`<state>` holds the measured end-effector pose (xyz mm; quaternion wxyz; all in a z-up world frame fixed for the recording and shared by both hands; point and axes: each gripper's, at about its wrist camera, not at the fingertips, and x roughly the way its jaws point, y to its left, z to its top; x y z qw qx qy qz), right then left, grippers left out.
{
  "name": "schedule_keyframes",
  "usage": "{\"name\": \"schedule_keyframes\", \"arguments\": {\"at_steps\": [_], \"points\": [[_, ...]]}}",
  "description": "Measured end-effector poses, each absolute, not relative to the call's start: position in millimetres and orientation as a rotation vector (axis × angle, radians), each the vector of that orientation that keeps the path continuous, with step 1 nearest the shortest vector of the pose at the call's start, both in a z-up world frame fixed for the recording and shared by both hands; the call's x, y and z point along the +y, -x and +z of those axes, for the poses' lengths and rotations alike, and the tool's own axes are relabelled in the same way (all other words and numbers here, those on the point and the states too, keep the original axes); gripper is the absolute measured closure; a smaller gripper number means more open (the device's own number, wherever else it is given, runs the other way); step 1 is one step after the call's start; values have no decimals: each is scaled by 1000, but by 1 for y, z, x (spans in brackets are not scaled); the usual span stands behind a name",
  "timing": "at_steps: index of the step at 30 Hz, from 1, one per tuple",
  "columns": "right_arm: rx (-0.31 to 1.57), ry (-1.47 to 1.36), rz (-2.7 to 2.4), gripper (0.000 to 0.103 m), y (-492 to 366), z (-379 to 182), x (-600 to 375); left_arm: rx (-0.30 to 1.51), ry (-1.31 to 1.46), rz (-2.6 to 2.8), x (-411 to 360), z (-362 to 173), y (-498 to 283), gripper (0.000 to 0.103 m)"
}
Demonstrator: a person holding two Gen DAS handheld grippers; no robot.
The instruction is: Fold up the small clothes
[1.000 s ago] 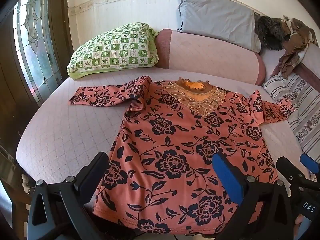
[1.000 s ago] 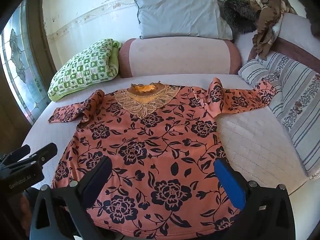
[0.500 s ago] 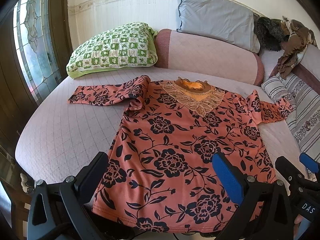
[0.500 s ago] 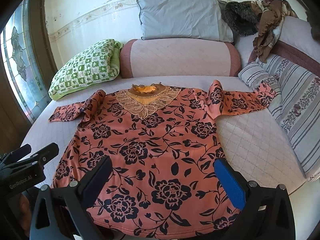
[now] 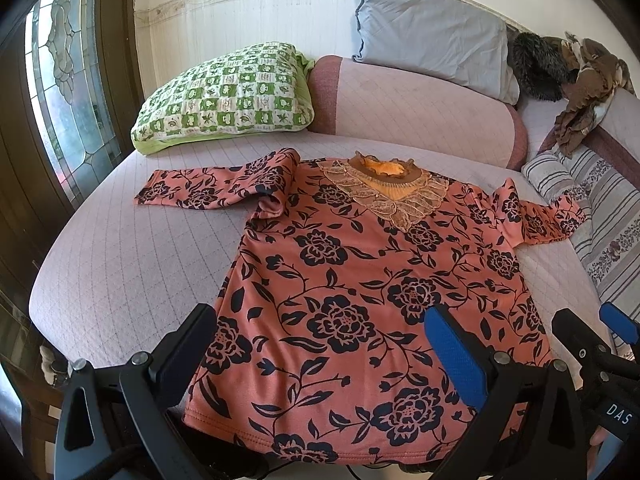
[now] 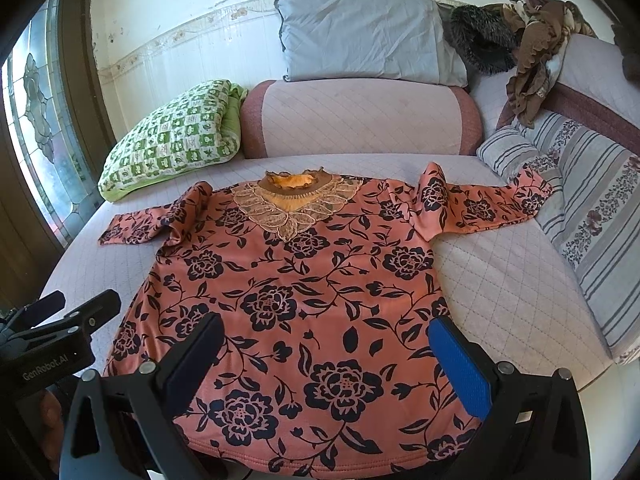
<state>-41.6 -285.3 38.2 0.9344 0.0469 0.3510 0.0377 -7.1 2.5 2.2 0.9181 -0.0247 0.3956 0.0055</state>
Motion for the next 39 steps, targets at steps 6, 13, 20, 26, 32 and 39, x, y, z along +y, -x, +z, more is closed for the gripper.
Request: {"name": "schedule_keyframes", "arguments": {"at_steps": [6,13,20,26,32,39], "points": [[716,-98,79,0,42,38,-286,812,51,10,3,2,7,0],[714,-98,80,0,42,38,-286,812,49,8,1,1,6,0],[714,-100,80,0,42,38,-285,815,52,7,2,1,6,0],[712,-100,80,0,42,38,-285,815,51,5,2,0,6,0],[713,-99,80,0,42,38,-285,818,50,5,2,-1,4,0],[717,-103,81,0,41,37,-285,821,51,7,1,-3,3,0]]}}
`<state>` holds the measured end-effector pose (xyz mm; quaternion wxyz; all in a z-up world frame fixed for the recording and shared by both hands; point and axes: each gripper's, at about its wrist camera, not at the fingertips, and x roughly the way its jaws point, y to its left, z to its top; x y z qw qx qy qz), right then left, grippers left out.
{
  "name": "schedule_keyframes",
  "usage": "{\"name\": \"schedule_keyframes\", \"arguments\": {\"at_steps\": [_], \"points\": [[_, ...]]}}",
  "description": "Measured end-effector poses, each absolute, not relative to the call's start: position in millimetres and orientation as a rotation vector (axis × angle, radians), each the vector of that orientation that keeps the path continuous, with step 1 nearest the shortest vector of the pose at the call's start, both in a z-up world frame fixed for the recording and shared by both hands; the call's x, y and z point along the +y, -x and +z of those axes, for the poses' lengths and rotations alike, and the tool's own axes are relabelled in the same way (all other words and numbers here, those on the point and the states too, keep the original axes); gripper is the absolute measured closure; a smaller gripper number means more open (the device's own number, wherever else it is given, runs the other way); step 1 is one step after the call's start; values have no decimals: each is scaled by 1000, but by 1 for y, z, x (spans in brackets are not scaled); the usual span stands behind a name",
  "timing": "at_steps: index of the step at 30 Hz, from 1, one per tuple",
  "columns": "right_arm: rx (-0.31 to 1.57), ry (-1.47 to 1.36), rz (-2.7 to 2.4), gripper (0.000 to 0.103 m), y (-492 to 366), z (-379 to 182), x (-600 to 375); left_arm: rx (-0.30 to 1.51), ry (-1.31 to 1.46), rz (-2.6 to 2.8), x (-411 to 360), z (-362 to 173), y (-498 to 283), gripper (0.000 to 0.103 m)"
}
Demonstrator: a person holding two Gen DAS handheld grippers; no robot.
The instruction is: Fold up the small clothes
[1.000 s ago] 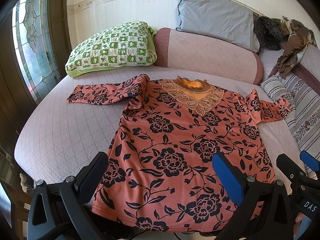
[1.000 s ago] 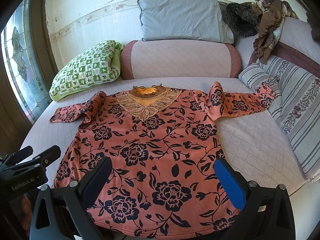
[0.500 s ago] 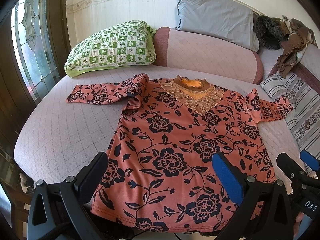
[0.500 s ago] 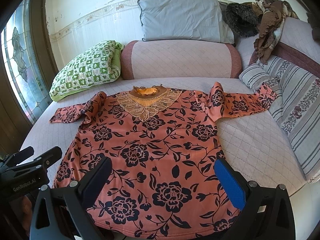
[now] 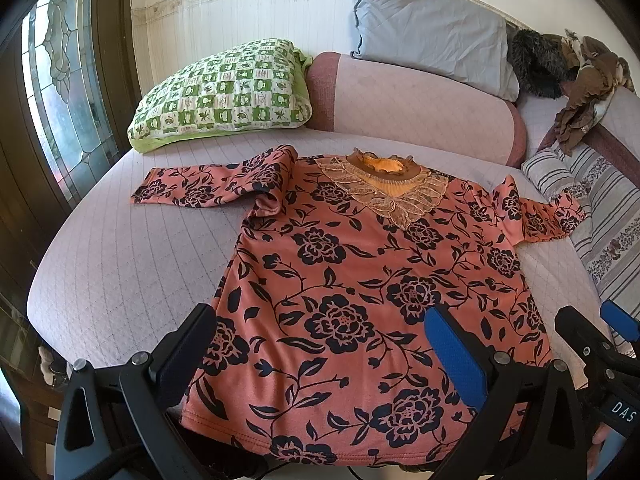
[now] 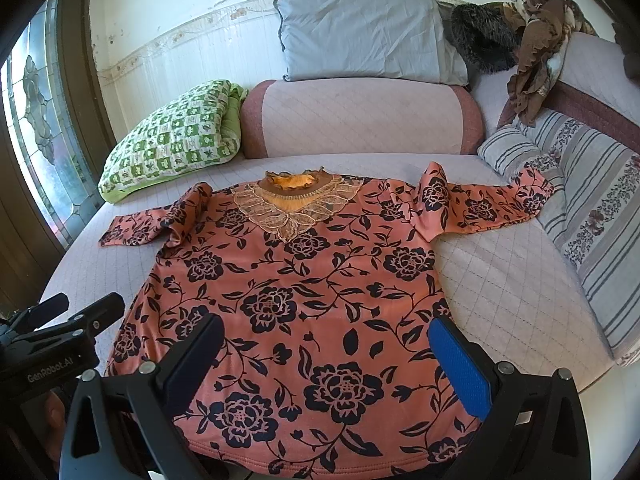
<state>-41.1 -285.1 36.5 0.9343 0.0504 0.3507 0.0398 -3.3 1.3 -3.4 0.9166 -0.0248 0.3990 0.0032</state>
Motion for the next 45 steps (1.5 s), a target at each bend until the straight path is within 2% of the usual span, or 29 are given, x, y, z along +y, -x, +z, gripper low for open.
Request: {"name": "schedule_keyframes", "arguments": {"at_steps": [6,11,18,27,30,31,32,36,37,38,41,45], "points": [[723,-203,128,0,32,32,-315,863,50,17,10,-21,-6,0],[757,-501,127,0,-7,16,-410,963,127,-14,23,-49,-25,0],[744,-852,-30,0,-112,-47,-574,1106,275,-102,22,-94,-53,0],[723,-988,-306,1,-229,-106,-701,1100,291,-110,14,-117,-93,0],[735,-985,-357,12,-254,-116,-715,1118,280,-114,9,-126,-112,0],[749,-972,-392,17,-260,-119,-717,1118,282,-112,9,-128,-117,0],[768,-959,-424,27,-266,-122,-718,1111,287,-110,9,-130,-122,0],[802,-933,-535,38,-285,-127,-723,1085,297,-97,15,-135,-128,0],[803,-912,-539,58,-291,-123,-725,1074,297,-100,17,-135,-127,0],[811,-894,-524,97,-299,-118,-726,1065,295,-106,20,-135,-127,0],[763,-818,-457,96,-307,-87,-709,1039,299,-96,28,-133,-124,0],[650,-676,-241,96,-310,-5,-641,1015,356,-85,43,-128,-121,0]]}}
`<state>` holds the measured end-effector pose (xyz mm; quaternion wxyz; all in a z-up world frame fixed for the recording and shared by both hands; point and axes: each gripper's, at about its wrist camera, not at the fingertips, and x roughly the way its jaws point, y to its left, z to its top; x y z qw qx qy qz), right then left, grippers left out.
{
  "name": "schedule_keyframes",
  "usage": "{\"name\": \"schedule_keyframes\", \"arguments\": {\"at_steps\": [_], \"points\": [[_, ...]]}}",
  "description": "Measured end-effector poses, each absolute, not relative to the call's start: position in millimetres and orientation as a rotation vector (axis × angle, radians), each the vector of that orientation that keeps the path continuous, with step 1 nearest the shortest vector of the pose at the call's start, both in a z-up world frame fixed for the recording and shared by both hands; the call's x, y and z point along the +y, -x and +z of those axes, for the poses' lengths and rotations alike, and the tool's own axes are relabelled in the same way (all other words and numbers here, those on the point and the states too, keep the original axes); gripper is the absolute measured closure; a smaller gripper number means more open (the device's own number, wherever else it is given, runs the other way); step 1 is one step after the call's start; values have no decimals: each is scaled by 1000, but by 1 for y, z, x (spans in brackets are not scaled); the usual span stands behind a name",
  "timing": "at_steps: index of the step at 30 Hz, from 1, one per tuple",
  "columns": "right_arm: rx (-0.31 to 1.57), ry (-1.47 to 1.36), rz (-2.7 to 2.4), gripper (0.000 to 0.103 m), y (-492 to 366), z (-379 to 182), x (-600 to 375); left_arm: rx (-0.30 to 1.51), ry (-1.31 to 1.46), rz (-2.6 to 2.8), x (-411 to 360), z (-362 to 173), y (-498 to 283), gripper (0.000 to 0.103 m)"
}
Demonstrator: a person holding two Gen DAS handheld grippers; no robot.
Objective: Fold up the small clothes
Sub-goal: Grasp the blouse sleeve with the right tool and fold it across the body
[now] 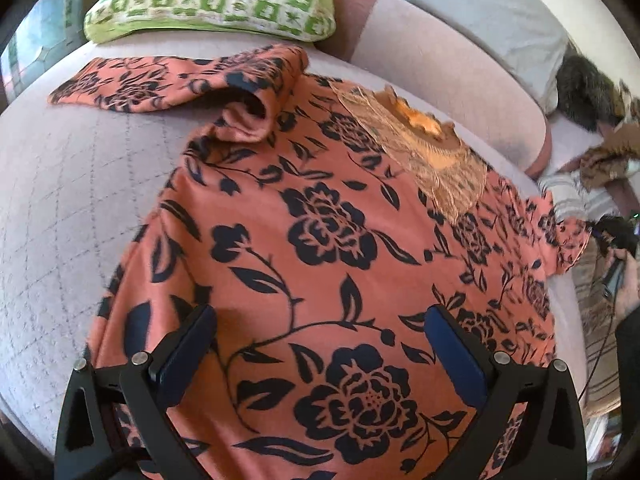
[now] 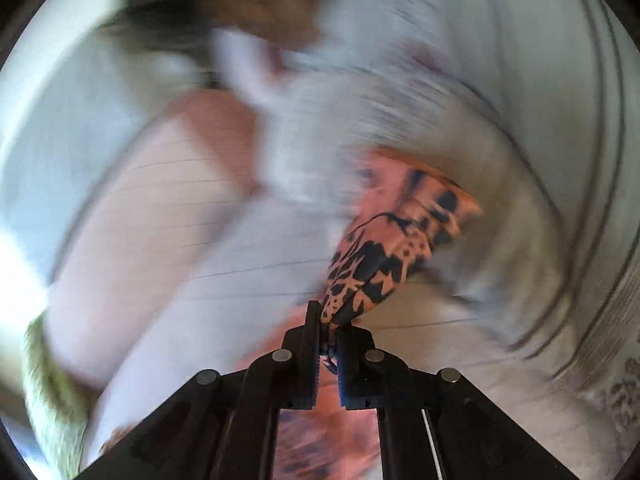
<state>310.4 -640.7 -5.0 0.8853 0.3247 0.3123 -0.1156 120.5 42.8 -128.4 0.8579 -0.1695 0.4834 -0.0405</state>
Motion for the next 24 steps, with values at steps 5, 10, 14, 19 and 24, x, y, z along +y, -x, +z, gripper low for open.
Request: {"name": "schedule_keyframes", "arguments": {"at_steps": [5,10,14,19,24], "points": [[540,-524,79,96,-299,94,-493,947,432,-38,71,-116,-103,0],[596,-361,281,94,-286,100,-315,865,489,21,103,-102,-86,0],[783,-114,386,4,-308,20,-190,835,526,67,129,-99,-75,0],[893,-163,464,5,-291,-34,-178,827,486,101,139,-97,-74,0],[832,-380,355,5,-259,-27,-285,795,381,24,108,-83,-106,0]]}}
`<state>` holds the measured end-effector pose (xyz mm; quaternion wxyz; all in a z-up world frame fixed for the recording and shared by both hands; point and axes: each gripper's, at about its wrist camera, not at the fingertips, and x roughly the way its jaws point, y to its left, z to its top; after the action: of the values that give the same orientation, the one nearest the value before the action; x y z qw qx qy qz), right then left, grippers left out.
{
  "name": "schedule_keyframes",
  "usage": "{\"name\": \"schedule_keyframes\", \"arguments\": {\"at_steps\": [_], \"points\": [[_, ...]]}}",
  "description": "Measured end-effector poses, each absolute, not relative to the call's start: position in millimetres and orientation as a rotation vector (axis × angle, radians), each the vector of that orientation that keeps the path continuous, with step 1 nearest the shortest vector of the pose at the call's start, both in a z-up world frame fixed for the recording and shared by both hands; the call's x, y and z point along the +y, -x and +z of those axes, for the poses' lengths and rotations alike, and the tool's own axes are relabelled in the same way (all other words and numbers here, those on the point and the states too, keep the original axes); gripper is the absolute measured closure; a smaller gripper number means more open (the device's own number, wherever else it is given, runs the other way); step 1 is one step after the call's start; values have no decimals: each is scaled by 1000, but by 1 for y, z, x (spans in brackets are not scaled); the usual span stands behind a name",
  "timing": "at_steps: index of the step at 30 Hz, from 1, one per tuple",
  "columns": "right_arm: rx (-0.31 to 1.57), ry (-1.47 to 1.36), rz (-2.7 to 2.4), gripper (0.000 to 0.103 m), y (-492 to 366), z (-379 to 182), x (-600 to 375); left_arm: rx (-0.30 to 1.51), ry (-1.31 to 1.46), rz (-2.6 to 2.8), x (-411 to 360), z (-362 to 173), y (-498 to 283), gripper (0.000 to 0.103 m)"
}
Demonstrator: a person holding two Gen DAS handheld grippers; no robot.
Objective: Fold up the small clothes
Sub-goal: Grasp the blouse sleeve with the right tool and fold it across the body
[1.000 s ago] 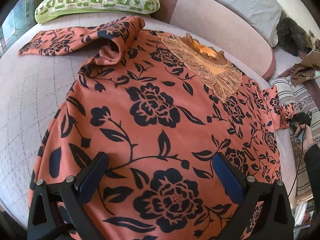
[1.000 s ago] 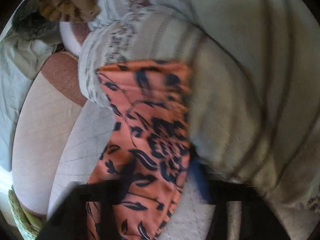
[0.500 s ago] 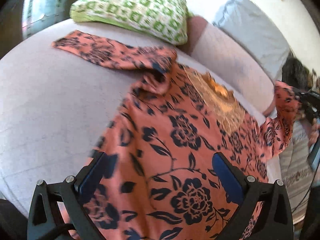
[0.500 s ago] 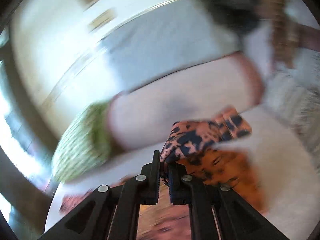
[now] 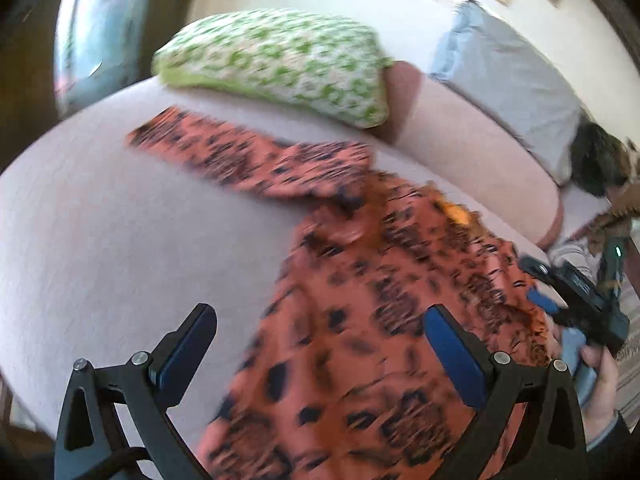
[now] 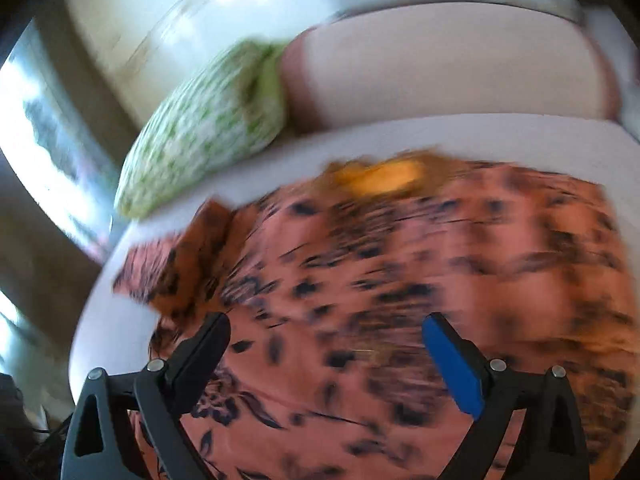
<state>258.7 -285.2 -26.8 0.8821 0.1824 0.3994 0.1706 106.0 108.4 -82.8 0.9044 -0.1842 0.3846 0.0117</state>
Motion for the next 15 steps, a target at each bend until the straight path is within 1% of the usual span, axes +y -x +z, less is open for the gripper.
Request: {"name": "schedule_keyframes", "arguments": {"at_steps": [4,7,9,11,13,15], "points": [[857,-646,296,5,-225,-51,-371,859,439,-137,76,-82,-170,0],[856,-715,271,5,-195,-73,-405,956,553,-234,58,-97,-223,0],[850,-762,266,5,-180,-84,-421,1005,586,-252,45,-109,-253,0],[860,-803,260,5,-183,-99,-423,1075,604,-230,37,-125,-280,0],[857,-827,308,5,-185,-102,-421,1094,590,-204,34,-135,-291,0],[833,-791,326,5,-186,-95,-418,1120,540,-180,33,-147,-301,1]]}}
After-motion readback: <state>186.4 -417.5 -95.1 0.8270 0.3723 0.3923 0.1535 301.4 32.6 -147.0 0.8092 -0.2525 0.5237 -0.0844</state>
